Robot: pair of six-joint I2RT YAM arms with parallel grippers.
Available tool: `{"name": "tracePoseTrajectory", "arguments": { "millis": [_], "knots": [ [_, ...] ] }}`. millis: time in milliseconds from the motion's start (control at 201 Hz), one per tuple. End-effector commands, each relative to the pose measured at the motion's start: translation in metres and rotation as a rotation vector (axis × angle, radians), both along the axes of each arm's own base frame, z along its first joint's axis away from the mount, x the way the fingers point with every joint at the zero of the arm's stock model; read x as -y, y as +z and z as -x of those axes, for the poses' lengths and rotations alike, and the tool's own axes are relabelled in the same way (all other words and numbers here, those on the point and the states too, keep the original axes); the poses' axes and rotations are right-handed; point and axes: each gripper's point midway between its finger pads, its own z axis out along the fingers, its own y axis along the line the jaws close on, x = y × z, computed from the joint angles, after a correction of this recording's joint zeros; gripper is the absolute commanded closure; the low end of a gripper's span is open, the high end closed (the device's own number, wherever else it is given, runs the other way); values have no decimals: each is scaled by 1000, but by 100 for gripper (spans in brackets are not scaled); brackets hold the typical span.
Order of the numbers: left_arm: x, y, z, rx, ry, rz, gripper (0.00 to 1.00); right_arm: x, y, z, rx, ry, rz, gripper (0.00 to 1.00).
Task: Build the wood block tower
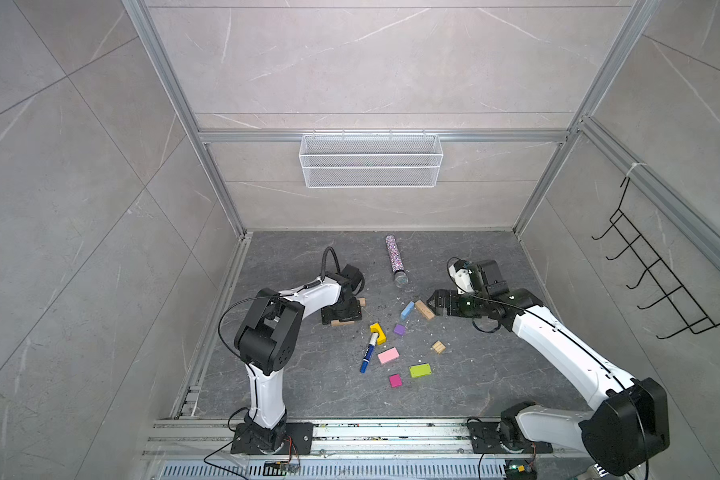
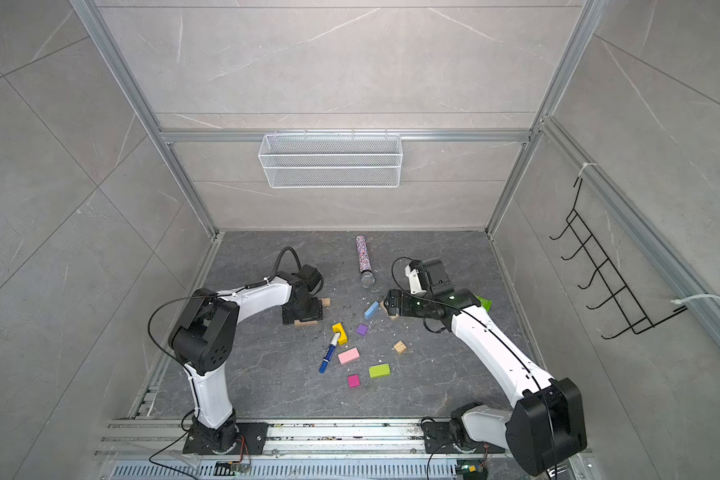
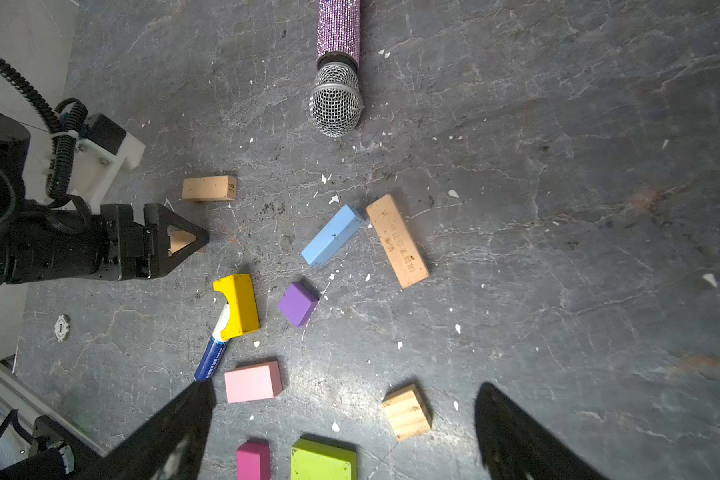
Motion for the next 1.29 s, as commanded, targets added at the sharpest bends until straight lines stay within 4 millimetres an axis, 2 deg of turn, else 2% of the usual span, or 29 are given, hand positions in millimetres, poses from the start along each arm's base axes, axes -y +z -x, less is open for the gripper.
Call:
{"name": "tracePoseTrajectory", "arguments": {
  "millis": [0,80,124,339,578,956,1290],
  "knots": [
    [2,-15,14,-72,-8,-20,14,2,-3,8,-8,16,23,1],
    [1,-11,13,-68,-15,-25,10,2,-3,7,-8,16,22,1],
    [1,-7,12,-63,-17,-27,1,2,-4,8,-9,16,21,1],
    [4,15,2,-41,-46,-40,0,0,-2,6,-5,15,13,1],
    [19,41,-22,7,-60,-9,1,0,-1,6,-6,15,11,1],
    [35,37,-55,19,-84,-32,1,6,4,9,1,17,43,1],
    [34,23,-67,22,-115,-53,4,9,1,12,-7,12,58,1]
  ]
}}
